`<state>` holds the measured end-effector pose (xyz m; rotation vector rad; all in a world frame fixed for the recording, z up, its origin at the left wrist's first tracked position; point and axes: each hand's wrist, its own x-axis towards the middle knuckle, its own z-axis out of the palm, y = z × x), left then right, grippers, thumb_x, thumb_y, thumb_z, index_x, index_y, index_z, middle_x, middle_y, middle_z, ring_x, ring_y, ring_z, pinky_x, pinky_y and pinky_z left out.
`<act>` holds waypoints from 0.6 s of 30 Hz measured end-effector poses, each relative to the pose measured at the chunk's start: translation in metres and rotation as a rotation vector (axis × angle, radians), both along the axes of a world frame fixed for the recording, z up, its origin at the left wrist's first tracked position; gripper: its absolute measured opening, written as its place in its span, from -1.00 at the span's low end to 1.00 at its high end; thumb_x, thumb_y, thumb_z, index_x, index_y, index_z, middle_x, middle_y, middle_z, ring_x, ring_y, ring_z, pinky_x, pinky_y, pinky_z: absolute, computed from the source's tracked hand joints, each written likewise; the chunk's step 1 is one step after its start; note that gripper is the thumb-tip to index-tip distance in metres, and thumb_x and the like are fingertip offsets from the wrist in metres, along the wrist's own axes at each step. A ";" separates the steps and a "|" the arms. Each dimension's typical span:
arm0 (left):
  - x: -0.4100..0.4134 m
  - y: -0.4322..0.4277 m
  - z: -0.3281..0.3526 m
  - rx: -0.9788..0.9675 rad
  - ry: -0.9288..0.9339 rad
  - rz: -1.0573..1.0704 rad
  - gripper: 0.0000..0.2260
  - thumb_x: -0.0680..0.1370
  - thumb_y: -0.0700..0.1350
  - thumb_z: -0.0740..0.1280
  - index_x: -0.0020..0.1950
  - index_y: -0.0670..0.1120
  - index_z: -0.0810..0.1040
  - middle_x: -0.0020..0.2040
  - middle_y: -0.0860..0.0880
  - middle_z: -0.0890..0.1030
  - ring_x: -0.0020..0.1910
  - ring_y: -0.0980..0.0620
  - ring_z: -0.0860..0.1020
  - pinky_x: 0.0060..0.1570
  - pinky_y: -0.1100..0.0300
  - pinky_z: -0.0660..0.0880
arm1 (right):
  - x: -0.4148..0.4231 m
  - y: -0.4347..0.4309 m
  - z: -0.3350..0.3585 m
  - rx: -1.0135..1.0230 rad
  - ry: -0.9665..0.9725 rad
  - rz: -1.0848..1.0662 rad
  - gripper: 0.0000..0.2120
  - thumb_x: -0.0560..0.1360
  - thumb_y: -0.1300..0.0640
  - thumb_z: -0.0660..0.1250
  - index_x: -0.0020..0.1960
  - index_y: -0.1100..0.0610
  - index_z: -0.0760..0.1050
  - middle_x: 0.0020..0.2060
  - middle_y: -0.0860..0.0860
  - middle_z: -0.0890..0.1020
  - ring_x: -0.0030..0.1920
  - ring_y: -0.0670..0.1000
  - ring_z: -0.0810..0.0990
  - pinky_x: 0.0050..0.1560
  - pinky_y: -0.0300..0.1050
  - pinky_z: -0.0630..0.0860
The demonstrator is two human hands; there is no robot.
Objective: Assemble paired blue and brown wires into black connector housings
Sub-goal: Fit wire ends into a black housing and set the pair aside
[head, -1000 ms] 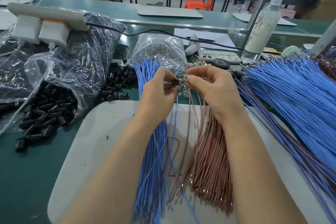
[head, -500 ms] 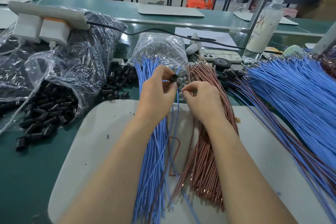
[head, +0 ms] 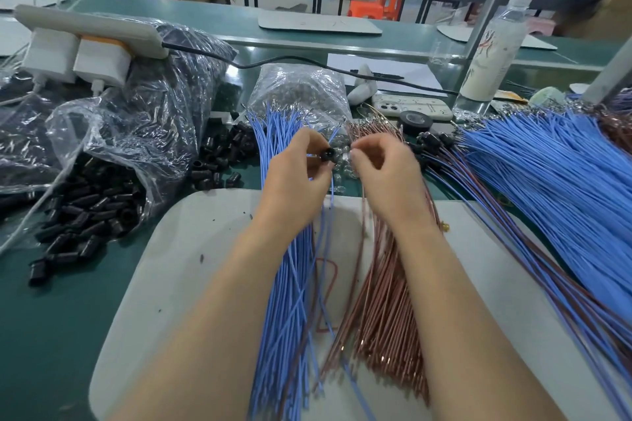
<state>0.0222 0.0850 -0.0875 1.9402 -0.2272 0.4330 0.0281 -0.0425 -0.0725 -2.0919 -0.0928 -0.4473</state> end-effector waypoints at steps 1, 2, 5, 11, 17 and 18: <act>0.000 0.000 0.000 -0.003 0.007 -0.003 -0.81 0.52 -0.29 0.32 -0.04 -0.01 0.42 -0.15 0.14 0.56 -0.12 0.23 0.59 -0.05 0.37 0.50 | -0.003 -0.001 0.007 0.145 -0.009 0.060 -0.91 0.50 0.27 0.33 -0.06 0.11 0.56 -0.21 -0.05 0.62 -0.15 -0.07 0.59 -0.01 -0.18 0.53; 0.000 -0.001 0.000 -0.003 0.010 -0.005 -0.81 0.52 -0.28 0.31 -0.05 0.01 0.42 -0.15 0.14 0.56 -0.11 0.21 0.59 -0.05 0.35 0.51 | -0.006 -0.003 0.013 0.249 -0.013 0.118 -0.87 0.49 0.29 0.35 -0.09 0.08 0.57 -0.23 -0.06 0.63 -0.18 -0.10 0.60 -0.02 -0.20 0.56; 0.000 -0.001 0.000 -0.001 0.012 -0.008 -0.80 0.53 -0.27 0.31 -0.05 0.03 0.41 -0.15 0.14 0.56 -0.11 0.18 0.59 -0.05 0.32 0.51 | -0.011 -0.005 0.021 0.256 -0.024 0.190 -0.81 0.46 0.32 0.37 -0.13 0.03 0.60 -0.24 -0.09 0.66 -0.23 -0.20 0.61 -0.06 -0.29 0.55; -0.002 0.000 0.001 0.006 0.015 -0.010 -0.78 0.53 -0.28 0.31 -0.06 0.05 0.41 -0.15 0.12 0.58 -0.14 0.18 0.59 -0.07 0.33 0.52 | -0.013 -0.002 0.022 0.082 -0.060 0.168 -0.87 0.48 0.28 0.37 -0.06 0.09 0.63 -0.19 -0.06 0.67 -0.17 -0.18 0.63 -0.04 -0.32 0.54; -0.004 -0.001 0.004 0.072 -0.005 -0.001 -0.78 0.53 -0.28 0.28 -0.05 0.05 0.43 -0.17 0.19 0.55 -0.15 0.16 0.58 -0.08 0.26 0.54 | -0.014 0.002 0.019 -0.119 -0.159 0.097 -0.86 0.48 0.30 0.35 -0.04 0.13 0.63 -0.18 -0.03 0.65 -0.15 -0.10 0.62 0.00 -0.21 0.55; -0.005 -0.001 0.005 0.086 -0.012 0.001 -0.79 0.53 -0.29 0.28 -0.05 0.05 0.44 -0.17 0.18 0.55 -0.15 0.14 0.57 -0.08 0.24 0.54 | -0.014 0.002 0.019 -0.146 -0.175 0.091 -0.86 0.48 0.31 0.35 -0.04 0.14 0.63 -0.17 -0.01 0.65 -0.15 -0.08 0.61 0.00 -0.19 0.55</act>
